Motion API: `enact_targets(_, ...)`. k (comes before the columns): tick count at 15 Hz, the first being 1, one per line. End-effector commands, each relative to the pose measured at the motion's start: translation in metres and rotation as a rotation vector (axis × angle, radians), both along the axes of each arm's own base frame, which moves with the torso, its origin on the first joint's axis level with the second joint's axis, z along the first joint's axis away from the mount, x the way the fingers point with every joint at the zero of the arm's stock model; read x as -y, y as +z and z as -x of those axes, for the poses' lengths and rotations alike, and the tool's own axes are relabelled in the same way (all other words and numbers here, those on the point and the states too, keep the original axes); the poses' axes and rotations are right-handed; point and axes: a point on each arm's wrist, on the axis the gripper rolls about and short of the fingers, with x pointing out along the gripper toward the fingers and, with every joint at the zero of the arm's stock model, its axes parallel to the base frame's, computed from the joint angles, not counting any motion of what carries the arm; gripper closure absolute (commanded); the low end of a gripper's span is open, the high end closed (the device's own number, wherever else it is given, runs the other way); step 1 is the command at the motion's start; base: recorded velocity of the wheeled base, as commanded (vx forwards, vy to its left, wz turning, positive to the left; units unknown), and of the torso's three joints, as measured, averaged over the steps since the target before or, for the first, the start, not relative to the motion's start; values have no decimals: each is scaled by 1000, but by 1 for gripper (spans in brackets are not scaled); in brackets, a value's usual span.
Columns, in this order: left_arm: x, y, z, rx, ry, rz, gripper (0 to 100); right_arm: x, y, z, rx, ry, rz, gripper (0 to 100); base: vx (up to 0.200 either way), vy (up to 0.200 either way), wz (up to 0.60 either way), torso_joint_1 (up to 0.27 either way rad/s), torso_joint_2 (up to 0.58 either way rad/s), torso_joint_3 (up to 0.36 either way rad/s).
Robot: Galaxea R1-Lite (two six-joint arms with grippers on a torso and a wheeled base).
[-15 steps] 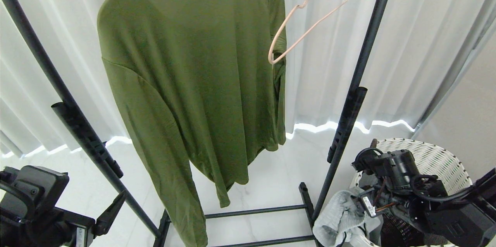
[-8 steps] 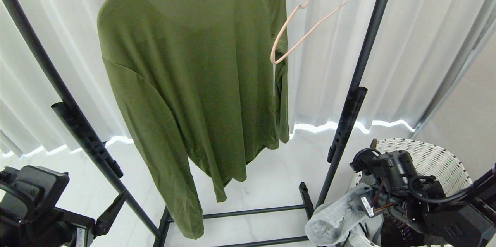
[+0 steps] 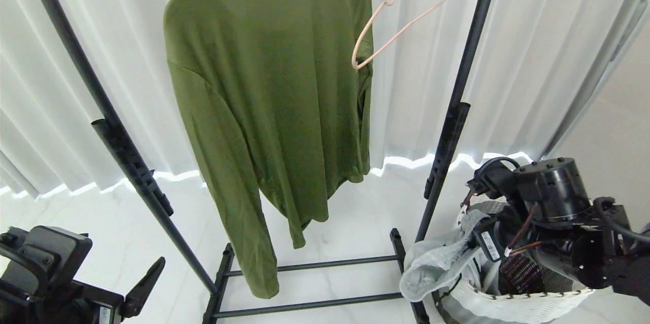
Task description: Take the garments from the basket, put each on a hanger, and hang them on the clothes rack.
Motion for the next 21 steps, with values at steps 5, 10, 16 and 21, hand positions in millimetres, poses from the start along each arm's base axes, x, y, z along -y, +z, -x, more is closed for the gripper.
enact_targets(5, -1, 2, 3, 22, 0, 5, 0, -1, 57, 47, 92, 129, -74, 100, -200, 0, 0, 1, 2, 0)
enact_targets(10, 8, 6, 2, 27, -171, 50, 0, -20, 84, 46, 160, 184, -138, 100, -80, 0, 0, 0, 2, 1)
enact_targets(16, 69, 41, -36, 28, -725, 163, 0, -38, 153, 72, 237, 311, -242, 100, 0, 0, 0, 0, 0, 0)
enact_targets(21, 172, 60, -56, -109, -924, 415, 0, -49, 181, 90, 276, 402, -308, 100, 0, 0, 0, 0, 0, 0)
